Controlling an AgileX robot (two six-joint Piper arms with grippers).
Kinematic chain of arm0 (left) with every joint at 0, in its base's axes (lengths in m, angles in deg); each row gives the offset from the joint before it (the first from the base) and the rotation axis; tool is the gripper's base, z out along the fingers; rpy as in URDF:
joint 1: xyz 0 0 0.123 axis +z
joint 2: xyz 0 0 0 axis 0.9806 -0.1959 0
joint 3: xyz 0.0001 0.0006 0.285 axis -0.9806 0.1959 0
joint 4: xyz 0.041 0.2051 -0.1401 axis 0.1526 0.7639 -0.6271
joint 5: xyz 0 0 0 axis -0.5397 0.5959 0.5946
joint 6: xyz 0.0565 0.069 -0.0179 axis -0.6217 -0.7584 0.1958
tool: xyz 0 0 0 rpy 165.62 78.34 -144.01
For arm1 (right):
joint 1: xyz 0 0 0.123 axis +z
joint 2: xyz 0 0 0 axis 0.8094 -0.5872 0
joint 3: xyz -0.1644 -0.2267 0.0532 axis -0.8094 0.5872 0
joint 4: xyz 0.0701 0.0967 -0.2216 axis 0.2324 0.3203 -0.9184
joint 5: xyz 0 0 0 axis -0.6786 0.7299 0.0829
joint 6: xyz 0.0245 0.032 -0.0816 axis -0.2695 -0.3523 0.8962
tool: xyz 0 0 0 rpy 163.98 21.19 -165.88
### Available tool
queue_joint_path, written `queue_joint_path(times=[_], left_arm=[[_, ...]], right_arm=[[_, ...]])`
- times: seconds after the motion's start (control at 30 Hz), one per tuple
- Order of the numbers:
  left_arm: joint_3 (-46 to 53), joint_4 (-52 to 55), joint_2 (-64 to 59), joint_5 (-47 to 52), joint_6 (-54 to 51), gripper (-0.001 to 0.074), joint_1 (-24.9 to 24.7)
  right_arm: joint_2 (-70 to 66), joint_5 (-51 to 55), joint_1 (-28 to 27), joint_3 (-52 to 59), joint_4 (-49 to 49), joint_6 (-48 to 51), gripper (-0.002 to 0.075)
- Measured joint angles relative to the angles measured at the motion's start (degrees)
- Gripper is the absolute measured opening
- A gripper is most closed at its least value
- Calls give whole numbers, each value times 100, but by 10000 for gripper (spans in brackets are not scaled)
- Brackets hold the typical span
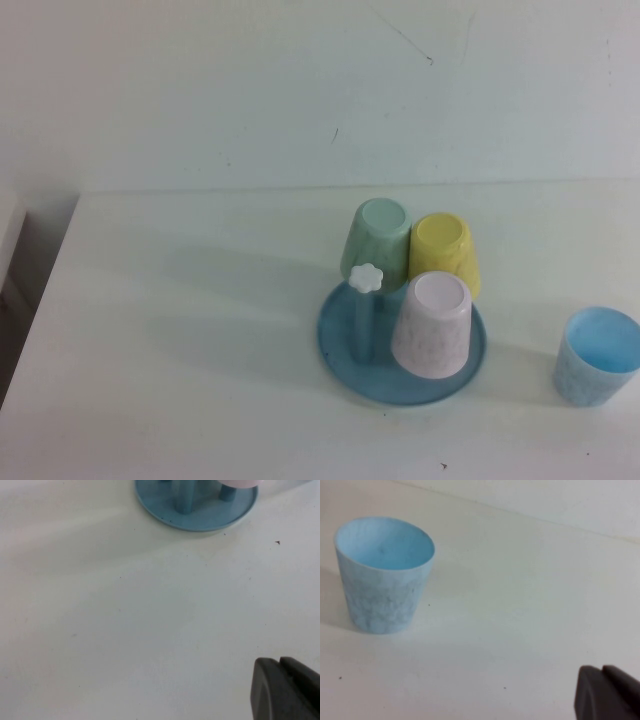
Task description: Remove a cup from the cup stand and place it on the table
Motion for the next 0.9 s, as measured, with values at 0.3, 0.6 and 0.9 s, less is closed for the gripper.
queue_joint_path(times=[0.3, 0.6, 0.9], left_arm=[[14, 182, 173, -251, 87, -2, -440], [1211, 2070, 1705, -2957, 3159, -2, -454], [2683, 3584, 2144, -4879, 5218, -2, -211]], right_arm=[[0, 0, 0, 0, 0, -11, -3], [0, 3, 0, 0, -5, -11, -3], [0, 13, 0, 0, -5, -11, -3]])
